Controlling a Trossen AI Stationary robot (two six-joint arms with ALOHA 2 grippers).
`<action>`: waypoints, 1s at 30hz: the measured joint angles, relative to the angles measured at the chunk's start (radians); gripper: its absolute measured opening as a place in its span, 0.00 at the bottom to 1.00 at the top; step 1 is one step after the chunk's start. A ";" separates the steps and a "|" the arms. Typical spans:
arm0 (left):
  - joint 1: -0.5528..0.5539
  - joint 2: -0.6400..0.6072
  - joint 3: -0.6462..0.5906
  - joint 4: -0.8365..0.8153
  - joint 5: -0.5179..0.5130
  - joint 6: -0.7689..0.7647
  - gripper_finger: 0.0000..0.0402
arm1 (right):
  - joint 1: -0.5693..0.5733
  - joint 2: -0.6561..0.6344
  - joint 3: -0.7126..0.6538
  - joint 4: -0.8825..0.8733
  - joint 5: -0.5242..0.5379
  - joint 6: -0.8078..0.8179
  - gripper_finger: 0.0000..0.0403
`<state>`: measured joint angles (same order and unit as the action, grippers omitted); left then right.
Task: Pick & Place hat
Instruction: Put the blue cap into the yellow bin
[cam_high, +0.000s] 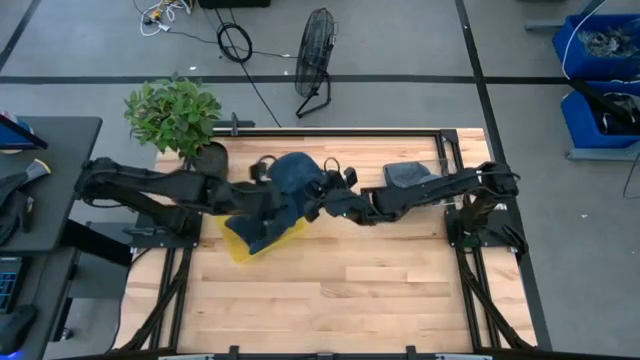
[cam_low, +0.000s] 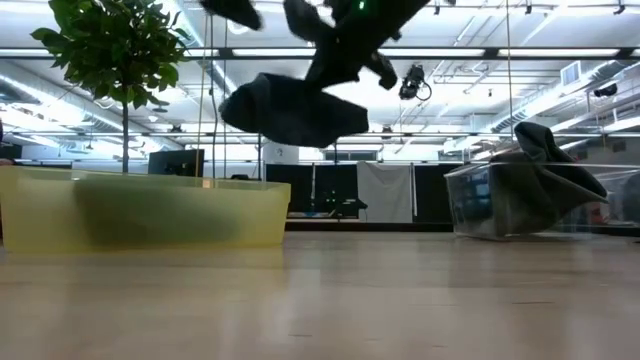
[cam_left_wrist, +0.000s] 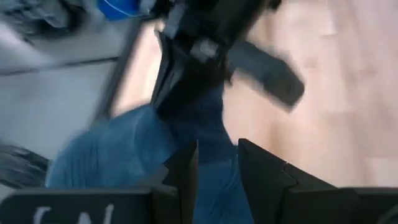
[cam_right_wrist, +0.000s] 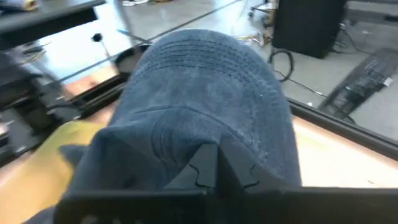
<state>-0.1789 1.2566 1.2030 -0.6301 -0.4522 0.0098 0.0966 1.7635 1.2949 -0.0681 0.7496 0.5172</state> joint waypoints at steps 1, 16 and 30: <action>0.002 0.018 0.000 0.011 -0.035 0.019 0.29 | -0.011 0.004 0.000 0.001 -0.005 0.007 0.01; 0.087 0.197 0.000 0.057 -0.203 0.121 0.29 | -0.035 0.011 0.000 -0.034 -0.098 -0.036 0.01; 0.079 0.196 0.000 -0.096 -0.098 0.035 0.21 | -0.007 0.007 0.000 -0.005 -0.145 -0.262 0.01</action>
<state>-0.0995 1.4521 1.2026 -0.7264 -0.5500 0.0453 0.0891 1.7702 1.2945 -0.0735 0.6042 0.2553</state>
